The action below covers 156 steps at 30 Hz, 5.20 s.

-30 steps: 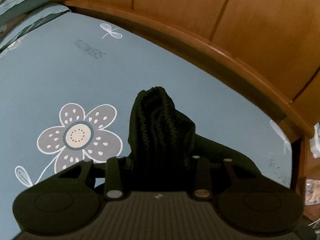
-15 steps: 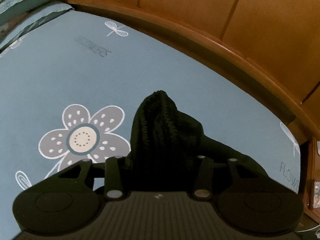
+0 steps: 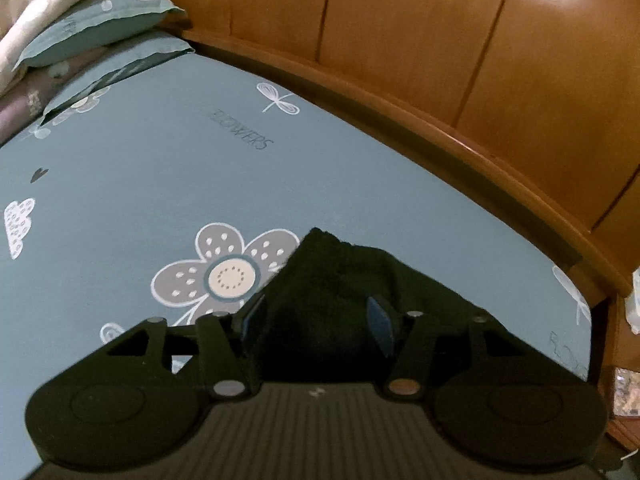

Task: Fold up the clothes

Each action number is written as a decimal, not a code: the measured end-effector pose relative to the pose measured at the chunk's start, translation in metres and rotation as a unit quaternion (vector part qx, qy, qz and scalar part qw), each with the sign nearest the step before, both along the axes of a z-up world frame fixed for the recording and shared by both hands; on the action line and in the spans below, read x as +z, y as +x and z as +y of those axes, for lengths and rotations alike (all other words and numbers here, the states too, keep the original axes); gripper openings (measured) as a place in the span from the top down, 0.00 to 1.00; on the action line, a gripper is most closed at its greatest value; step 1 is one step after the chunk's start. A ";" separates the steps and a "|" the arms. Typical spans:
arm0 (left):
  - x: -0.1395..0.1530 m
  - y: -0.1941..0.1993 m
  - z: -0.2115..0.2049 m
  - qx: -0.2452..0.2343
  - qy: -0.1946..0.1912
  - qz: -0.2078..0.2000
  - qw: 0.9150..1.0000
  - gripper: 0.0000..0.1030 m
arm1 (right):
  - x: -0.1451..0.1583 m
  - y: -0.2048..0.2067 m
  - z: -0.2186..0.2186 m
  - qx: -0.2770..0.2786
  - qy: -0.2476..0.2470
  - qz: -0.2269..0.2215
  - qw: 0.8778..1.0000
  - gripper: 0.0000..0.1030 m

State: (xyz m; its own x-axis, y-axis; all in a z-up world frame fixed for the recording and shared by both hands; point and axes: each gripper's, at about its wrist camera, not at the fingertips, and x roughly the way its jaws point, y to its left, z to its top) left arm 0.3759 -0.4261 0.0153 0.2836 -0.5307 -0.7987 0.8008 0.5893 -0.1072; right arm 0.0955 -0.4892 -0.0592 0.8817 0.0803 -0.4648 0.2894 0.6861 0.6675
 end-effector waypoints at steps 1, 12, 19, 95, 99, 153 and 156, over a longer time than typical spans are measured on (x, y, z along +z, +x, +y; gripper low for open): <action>0.002 -0.003 0.005 0.000 -0.002 0.000 1.000 0.45 | 0.003 -0.001 0.001 0.000 -0.003 -0.001 1.000 0.20; -0.012 -0.058 0.059 -0.020 -0.013 -0.002 1.000 0.36 | 0.019 -0.030 0.013 0.000 -0.001 -0.001 1.000 0.17; -0.061 -0.122 0.096 -0.043 -0.022 0.013 0.999 0.34 | 0.008 -0.051 -0.006 -0.037 0.024 0.022 0.999 0.15; -0.071 -0.138 0.195 0.134 -0.183 0.062 0.972 0.24 | 0.018 -0.027 0.004 -0.236 -0.248 0.083 0.936 0.35; -0.078 -0.143 0.189 0.132 -0.173 0.063 0.974 0.24 | 0.023 -0.007 0.015 -0.181 -0.297 0.053 0.936 0.35; -0.117 0.036 0.049 0.067 -0.151 0.184 0.969 0.59 | -0.003 0.049 0.086 -0.004 -0.257 -0.081 0.963 0.03; -0.109 0.034 0.055 0.077 -0.150 0.160 0.973 0.78 | -0.003 0.049 0.085 -0.004 -0.253 -0.082 0.964 0.03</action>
